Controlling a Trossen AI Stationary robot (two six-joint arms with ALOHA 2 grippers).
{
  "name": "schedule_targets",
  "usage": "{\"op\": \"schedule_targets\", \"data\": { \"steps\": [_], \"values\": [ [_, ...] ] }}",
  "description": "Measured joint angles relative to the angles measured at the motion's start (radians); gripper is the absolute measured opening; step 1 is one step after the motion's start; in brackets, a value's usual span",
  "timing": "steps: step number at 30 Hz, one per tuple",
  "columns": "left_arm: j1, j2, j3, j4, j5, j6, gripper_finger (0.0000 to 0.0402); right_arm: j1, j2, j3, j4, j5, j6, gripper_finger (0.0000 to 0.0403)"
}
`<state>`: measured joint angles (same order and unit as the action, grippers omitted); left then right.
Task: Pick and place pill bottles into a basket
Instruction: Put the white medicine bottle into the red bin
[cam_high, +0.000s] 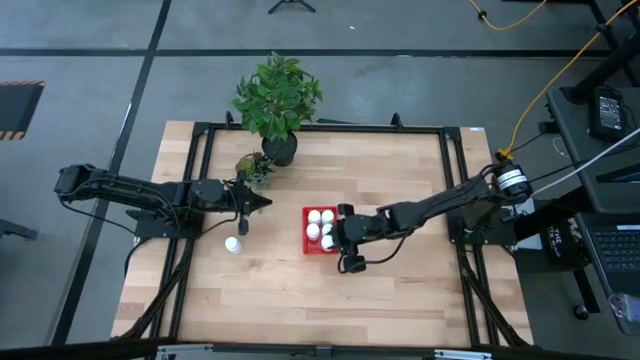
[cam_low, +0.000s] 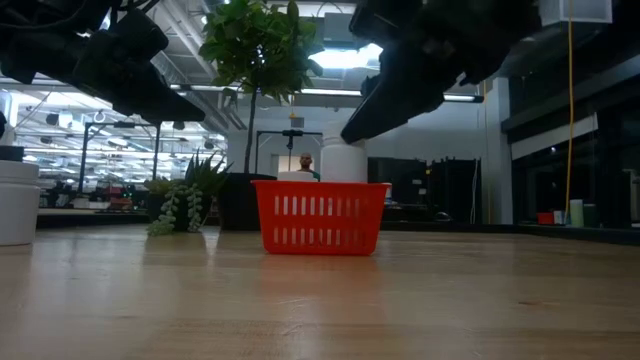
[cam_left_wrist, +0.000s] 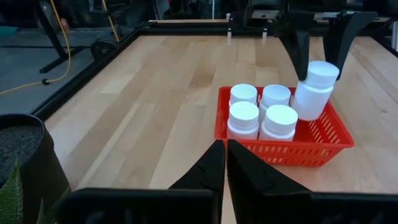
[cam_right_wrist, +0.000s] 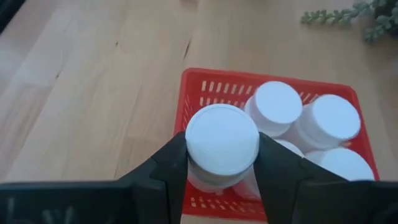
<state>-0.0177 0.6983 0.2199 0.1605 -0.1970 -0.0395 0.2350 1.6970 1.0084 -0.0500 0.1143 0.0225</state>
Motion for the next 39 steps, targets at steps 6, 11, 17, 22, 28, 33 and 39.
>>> {"op": "schedule_targets", "data": {
  "steps": [6, 11, 17, 22, 28, 33, 39],
  "values": [
    [0.000, 0.000, 0.000, 0.000, 0.000, 0.000, 0.0010, 0.026, 0.015, 0.000, 0.022, 0.024, -0.003, 0.0146],
    [0.000, 0.000, 0.000, 0.000, 0.000, 0.000, 0.0006, 0.040, 0.018, 0.000, 0.018, 0.052, -0.007, 0.0146],
    [0.000, 0.000, 0.000, 0.000, 0.000, 0.000, 0.0011, 0.046, 0.018, 0.000, 0.016, 0.053, -0.002, 0.0146],
    [0.000, 0.000, 0.000, 0.000, 0.000, 0.000, 0.0012, 0.046, 0.018, -0.043, 0.071, 0.053, -0.002, 0.0146],
    [0.000, 0.000, 0.000, 0.000, 0.000, 0.000, 0.0006, 0.045, 0.018, -0.066, 0.116, 0.053, -0.004, 0.0146],
    [0.000, 0.000, 0.000, 0.000, 0.000, 0.000, 0.0009, 0.041, 0.018, -0.066, 0.116, 0.053, -0.006, 0.0146],
    [0.000, 0.000, 0.000, 0.000, 0.000, 0.000, 0.0013, 0.041, 0.018, -0.066, 0.116, 0.053, -0.006, 0.0146]
  ]
}}
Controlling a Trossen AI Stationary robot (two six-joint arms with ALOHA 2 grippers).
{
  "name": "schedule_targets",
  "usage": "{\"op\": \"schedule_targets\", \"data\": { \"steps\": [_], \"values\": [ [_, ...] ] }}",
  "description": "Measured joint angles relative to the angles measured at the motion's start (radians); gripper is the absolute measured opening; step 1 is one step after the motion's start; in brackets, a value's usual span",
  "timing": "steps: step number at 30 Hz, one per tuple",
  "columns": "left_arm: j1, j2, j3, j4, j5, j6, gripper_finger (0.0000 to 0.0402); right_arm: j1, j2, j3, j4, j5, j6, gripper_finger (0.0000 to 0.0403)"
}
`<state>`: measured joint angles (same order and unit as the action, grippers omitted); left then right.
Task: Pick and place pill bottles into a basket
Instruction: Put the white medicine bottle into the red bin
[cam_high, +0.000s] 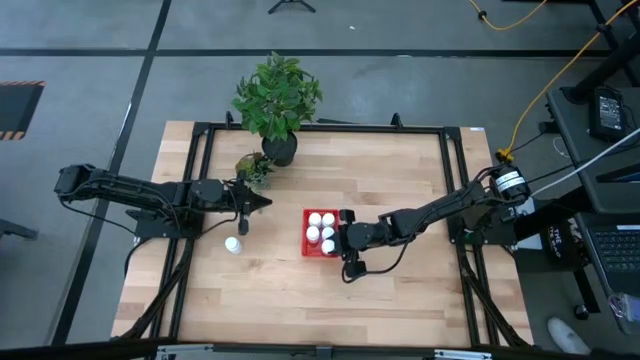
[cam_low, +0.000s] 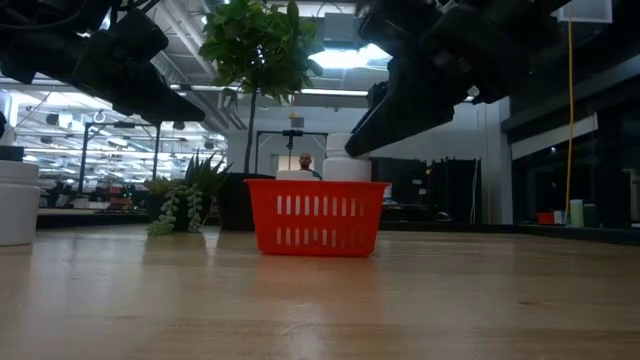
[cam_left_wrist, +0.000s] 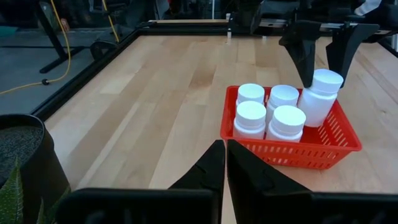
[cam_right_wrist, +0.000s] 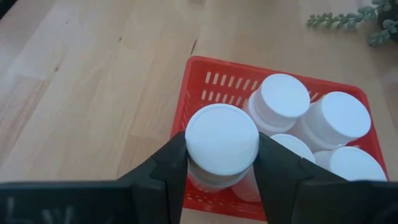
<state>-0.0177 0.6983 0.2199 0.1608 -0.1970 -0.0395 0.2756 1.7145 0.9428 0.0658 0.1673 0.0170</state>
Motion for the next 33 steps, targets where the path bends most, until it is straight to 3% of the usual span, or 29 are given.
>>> {"op": "schedule_targets", "data": {
  "steps": [20, 33],
  "values": [
    [0.000, 0.000, 0.000, 0.000, 0.000, 0.000, 0.0011, -0.002, 0.031, -0.002, 0.005, -0.002, 0.004, 0.0148],
    [0.000, 0.000, 0.000, 0.000, 0.000, 0.000, 0.0012, -0.003, 0.031, -0.002, -0.001, -0.001, 0.004, 0.0197]
  ]
}}
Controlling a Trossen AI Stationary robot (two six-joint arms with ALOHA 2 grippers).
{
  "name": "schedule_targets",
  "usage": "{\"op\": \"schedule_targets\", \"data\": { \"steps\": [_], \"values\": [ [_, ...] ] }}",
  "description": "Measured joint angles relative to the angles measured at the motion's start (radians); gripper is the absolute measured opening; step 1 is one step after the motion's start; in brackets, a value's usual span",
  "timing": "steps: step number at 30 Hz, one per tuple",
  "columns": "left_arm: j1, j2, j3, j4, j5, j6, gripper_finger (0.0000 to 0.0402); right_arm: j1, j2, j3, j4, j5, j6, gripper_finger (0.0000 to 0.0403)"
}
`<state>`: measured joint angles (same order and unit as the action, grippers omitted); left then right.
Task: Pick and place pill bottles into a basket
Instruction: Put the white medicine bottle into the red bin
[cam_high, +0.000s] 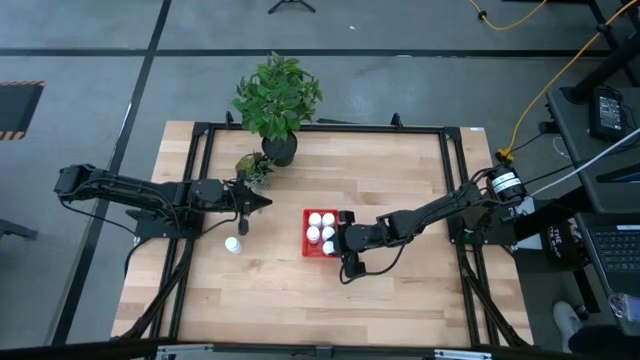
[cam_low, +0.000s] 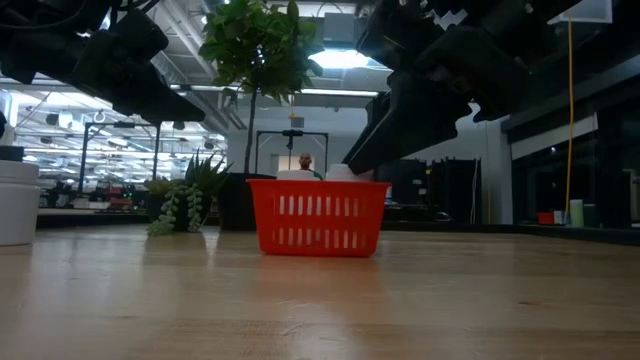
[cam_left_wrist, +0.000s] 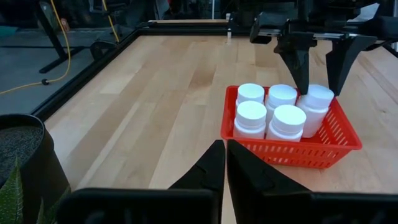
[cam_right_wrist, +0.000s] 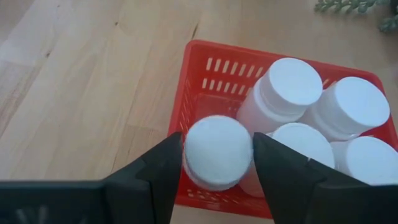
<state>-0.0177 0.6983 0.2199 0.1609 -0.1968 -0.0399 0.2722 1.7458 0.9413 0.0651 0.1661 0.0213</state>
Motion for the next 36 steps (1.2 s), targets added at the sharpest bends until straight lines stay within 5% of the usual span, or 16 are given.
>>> {"op": "schedule_targets", "data": {
  "steps": [17, 29, 36],
  "values": [
    [0.000, 0.000, 0.000, 0.000, 0.000, 0.000, 0.0012, 0.000, 0.000, 0.021, -0.016, 0.000, -0.003, 0.0200],
    [0.000, 0.000, 0.000, 0.000, 0.000, 0.000, 0.0006, 0.000, 0.000, 0.150, -0.207, 0.000, -0.077, 0.0199],
    [0.000, 0.000, 0.000, -0.002, 0.000, 0.000, 0.0012, 0.001, -0.113, 0.163, -0.276, 0.028, -0.157, 0.0128]
  ]
}}
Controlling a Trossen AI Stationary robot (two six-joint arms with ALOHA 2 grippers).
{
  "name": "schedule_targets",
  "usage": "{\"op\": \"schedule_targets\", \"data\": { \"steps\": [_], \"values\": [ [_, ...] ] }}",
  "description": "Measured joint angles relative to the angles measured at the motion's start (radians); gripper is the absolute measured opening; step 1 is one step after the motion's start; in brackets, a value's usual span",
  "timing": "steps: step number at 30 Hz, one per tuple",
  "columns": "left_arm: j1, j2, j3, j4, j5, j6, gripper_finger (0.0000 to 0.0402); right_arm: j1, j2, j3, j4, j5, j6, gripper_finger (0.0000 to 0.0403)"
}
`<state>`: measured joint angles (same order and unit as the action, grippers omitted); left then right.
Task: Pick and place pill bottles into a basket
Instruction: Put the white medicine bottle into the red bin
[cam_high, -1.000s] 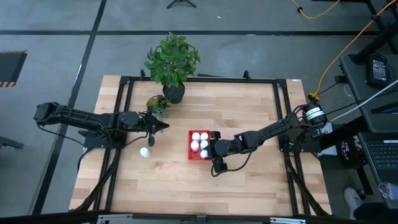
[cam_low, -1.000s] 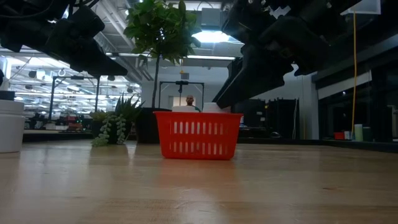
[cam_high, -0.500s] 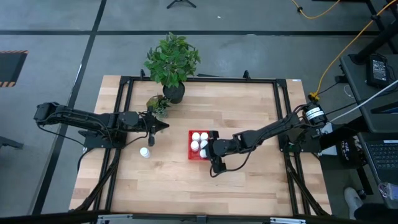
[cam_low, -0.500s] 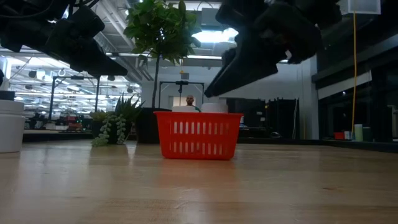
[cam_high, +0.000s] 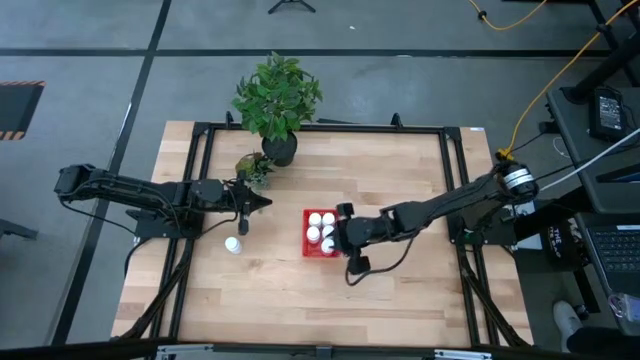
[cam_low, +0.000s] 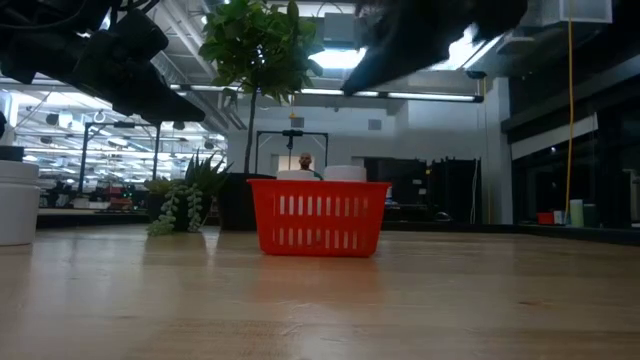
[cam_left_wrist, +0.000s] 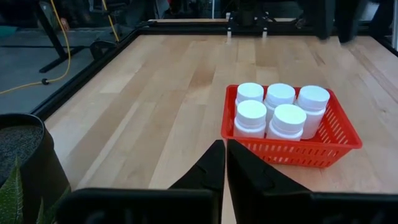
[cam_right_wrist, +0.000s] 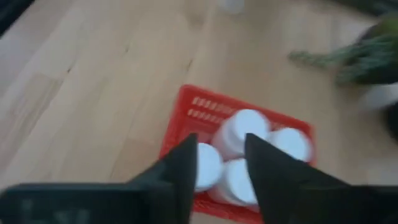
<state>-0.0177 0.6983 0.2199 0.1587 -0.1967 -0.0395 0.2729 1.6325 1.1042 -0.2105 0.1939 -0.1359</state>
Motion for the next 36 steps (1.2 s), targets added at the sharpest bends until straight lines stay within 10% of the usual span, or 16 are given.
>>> {"op": "schedule_targets", "data": {
  "steps": [6, 24, 36],
  "values": [
    [0.000, 0.000, 0.000, 0.000, 0.004, 0.000, 0.0016, -0.001, -0.160, -0.084, -0.003, 0.054, -0.004, 0.0011],
    [0.000, -0.001, 0.000, 0.003, 0.007, 0.061, 0.0221, -0.082, -0.328, -0.651, 0.751, 0.052, 0.153, 0.0003],
    [-0.106, -0.001, 0.136, -0.184, -0.008, -0.044, 0.0231, -0.127, -0.326, -0.713, 0.873, 0.051, 0.155, 0.0006]
  ]
}}
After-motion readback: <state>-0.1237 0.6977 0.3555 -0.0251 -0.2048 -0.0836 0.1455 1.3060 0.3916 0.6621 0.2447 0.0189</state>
